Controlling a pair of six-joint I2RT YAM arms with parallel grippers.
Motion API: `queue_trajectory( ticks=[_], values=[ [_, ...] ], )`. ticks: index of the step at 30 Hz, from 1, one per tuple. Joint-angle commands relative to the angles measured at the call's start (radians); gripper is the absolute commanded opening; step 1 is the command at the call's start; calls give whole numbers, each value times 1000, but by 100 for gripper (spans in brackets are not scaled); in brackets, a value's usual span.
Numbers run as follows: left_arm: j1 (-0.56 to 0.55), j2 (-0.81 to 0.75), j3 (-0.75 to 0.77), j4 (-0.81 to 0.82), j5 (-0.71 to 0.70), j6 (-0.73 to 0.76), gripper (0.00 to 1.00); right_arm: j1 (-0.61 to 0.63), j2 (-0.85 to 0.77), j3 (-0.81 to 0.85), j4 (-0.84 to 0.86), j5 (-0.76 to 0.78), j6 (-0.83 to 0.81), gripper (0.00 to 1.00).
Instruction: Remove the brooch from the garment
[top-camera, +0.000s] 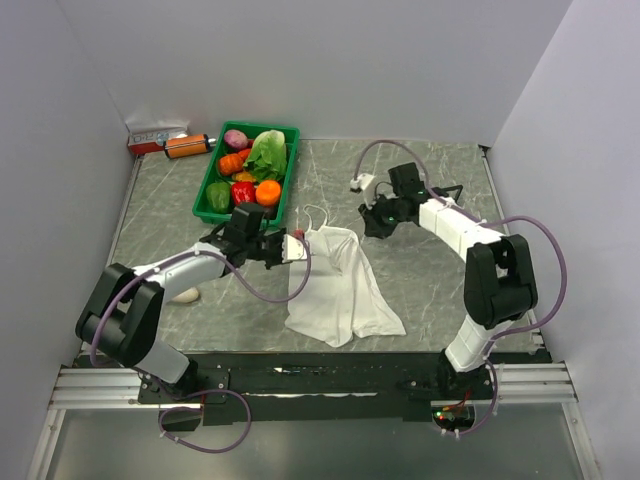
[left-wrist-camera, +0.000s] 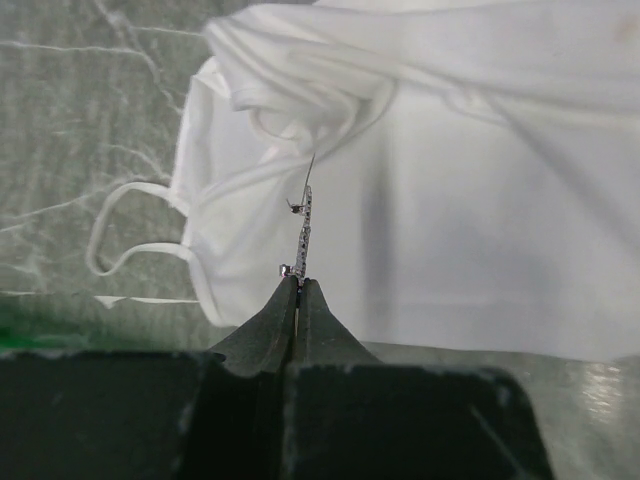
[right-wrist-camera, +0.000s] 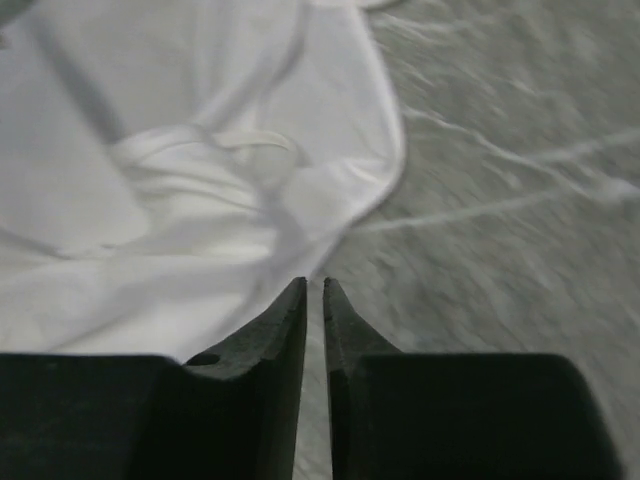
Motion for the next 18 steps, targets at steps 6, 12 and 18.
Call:
queue_trajectory(
  ticks=[6, 12, 18],
  values=[
    [-88, -93, -265, 574, -272, -29, 1, 4, -106, 59, 1, -112, 318, 55],
    [-116, -122, -245, 621, -505, -132, 1, 82, -28, 96, 5, -188, 434, 43],
    [-134, -168, -241, 648, -548, -195, 1, 122, 32, 138, 81, -137, 474, 33]
  ],
)
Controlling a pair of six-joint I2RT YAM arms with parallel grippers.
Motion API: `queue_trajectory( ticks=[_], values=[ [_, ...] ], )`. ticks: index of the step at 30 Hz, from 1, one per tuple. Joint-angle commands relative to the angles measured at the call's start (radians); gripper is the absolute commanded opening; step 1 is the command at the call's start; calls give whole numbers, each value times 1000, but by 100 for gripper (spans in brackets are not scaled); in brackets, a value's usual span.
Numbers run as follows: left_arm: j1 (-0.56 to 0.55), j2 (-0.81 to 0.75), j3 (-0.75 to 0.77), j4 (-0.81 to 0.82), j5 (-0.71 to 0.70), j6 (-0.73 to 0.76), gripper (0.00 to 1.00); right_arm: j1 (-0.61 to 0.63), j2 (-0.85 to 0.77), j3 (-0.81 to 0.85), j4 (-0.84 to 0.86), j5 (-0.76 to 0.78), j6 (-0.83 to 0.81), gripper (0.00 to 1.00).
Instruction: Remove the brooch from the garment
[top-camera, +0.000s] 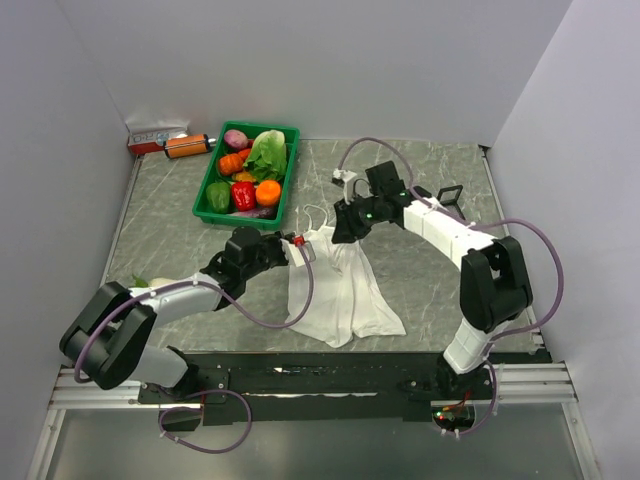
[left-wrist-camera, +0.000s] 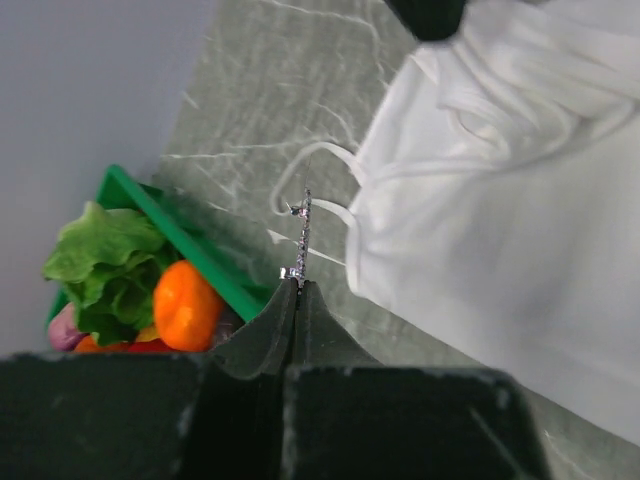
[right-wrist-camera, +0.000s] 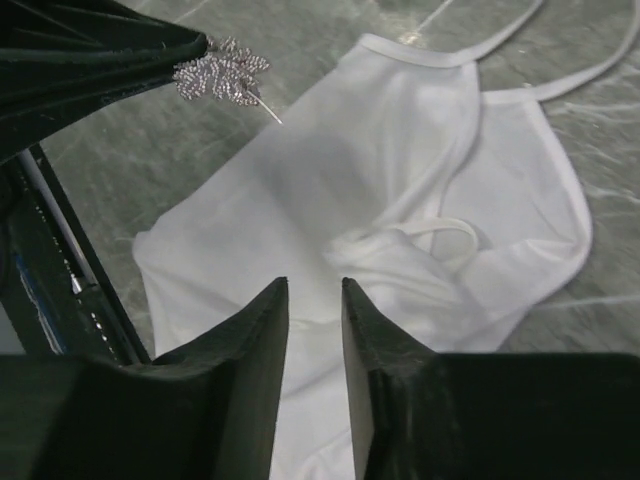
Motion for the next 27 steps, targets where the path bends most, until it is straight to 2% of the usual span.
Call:
queue_trajectory(
  ticks=[1, 8, 21, 27],
  values=[
    [-16, -58, 34, 69, -49, -76, 1, 18, 52, 91, 72, 9, 74, 32],
    [-27, -76, 29, 58, -4, -147, 1, 25, 105, 189, 74, 8, 89, 32],
    [-30, -50, 61, 46, -29, -258, 1, 83, 95, 191, 66, 49, 94, 35],
    [-33, -43, 90, -12, 23, -296, 1, 98, 109, 217, 66, 66, 103, 36]
  ],
)
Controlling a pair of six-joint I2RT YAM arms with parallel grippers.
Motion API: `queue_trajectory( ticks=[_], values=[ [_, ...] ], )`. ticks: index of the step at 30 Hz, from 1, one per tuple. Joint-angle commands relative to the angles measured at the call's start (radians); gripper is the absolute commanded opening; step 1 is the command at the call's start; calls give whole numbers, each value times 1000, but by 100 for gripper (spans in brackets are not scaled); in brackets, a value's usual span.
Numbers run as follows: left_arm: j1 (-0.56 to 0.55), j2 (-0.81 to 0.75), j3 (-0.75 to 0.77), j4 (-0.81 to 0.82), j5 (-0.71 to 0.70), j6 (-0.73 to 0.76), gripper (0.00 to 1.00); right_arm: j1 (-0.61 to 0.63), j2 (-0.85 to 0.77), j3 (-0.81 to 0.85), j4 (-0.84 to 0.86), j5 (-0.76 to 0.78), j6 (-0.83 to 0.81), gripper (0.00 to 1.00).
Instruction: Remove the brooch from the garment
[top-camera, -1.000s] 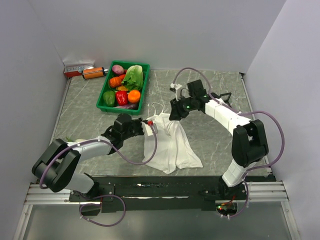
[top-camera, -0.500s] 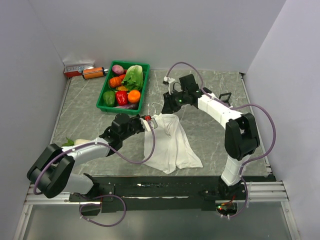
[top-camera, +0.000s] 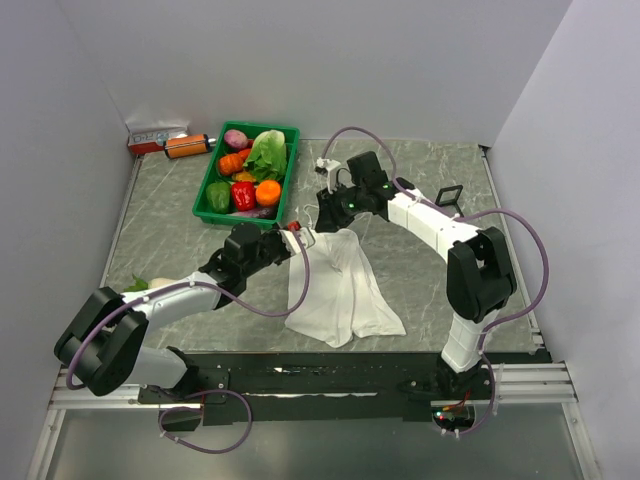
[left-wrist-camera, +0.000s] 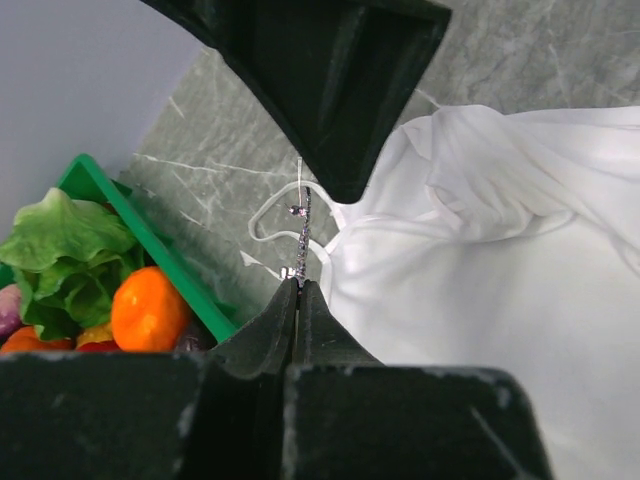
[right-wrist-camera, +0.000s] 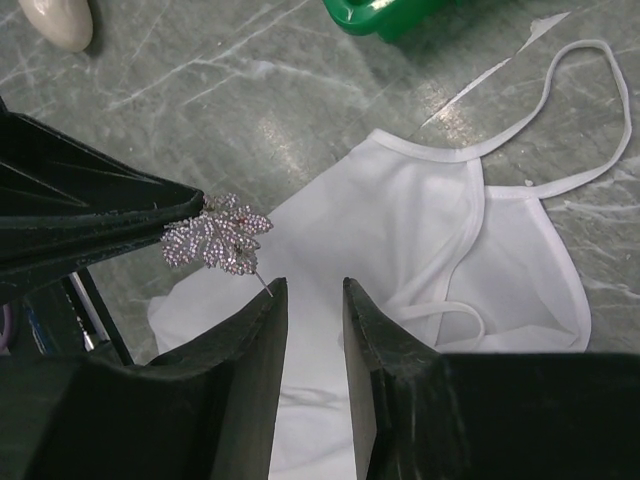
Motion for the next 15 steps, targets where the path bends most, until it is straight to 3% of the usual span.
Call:
queue_trajectory(
  ticks=[1, 15],
  values=[
    [-9, 0, 52, -13, 57, -51, 1, 12, 4, 69, 22, 17, 9, 37],
    [-9, 9, 58, -16, 113, -20, 1, 40, 19, 113, 4, 20, -29, 38]
  ],
)
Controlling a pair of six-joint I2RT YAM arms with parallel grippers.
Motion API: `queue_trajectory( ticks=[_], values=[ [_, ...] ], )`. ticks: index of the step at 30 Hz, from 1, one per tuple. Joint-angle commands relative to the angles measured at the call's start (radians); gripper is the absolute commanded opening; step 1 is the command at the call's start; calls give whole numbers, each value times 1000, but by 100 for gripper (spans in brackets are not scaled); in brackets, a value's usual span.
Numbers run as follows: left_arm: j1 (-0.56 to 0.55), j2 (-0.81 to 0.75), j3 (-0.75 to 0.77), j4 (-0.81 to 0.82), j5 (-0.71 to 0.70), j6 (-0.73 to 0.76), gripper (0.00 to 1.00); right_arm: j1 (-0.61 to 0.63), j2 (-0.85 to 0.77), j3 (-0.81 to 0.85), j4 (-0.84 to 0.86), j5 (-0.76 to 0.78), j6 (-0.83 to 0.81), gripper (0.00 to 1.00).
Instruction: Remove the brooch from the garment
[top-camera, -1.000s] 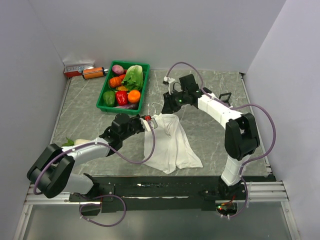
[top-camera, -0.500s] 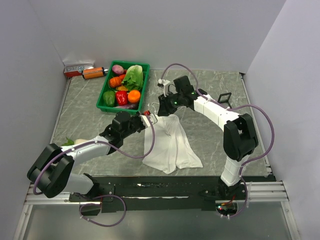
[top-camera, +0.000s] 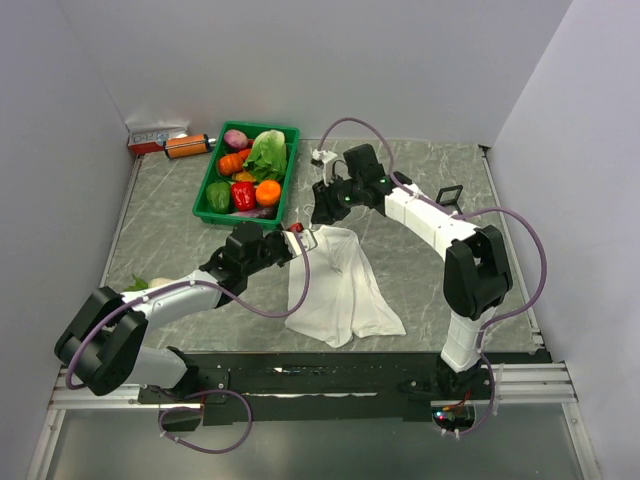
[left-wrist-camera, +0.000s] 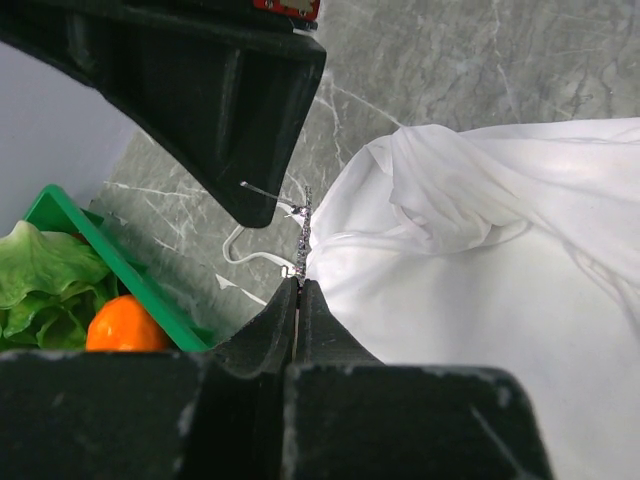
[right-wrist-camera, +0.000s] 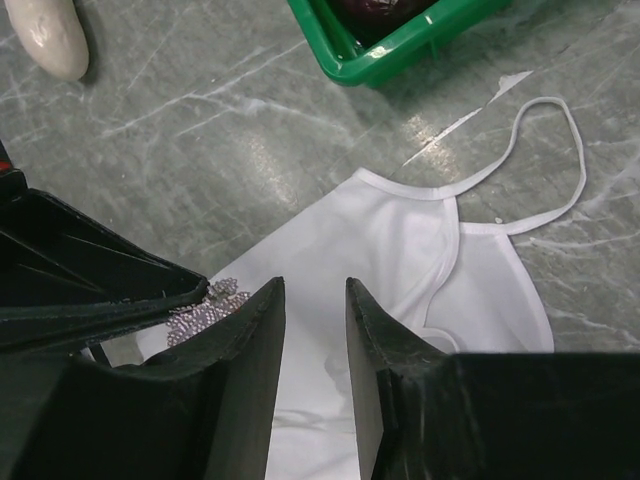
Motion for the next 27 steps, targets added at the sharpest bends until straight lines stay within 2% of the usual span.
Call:
queue_trajectory(
  ticks=[1, 9, 14, 17, 19, 22, 24, 25, 27],
  values=[
    [-4, 10, 38, 28, 29, -8, 1, 38, -10, 29, 4, -8, -21, 39],
    [-4, 19, 29, 71, 63, 21, 1, 90, -15, 18, -18, 115, -51, 41],
    [-4, 7, 23, 64, 60, 90, 1, 38, -71, 38, -15, 186, -61, 43],
    [8, -11, 8, 52, 69, 205, 1, -33, -120, 47, -12, 61, -22, 47],
    [17, -25, -6, 64, 89, 247, 1, -103, -134, 57, -13, -95, 15, 51],
    [26, -30, -9, 77, 100, 305, 1, -148, -145, 76, -30, -216, 26, 55],
    [25, -36, -24, 127, 88, 339, 1, -149, -145, 80, -55, -280, 21, 56],
    [22, -35, -56, 226, 78, 345, 1, -149, -148, 61, -62, -291, 28, 56],
    [6, -24, -80, 300, 38, 396, 1, -151, -162, 18, -41, -323, 50, 58]
  ],
)
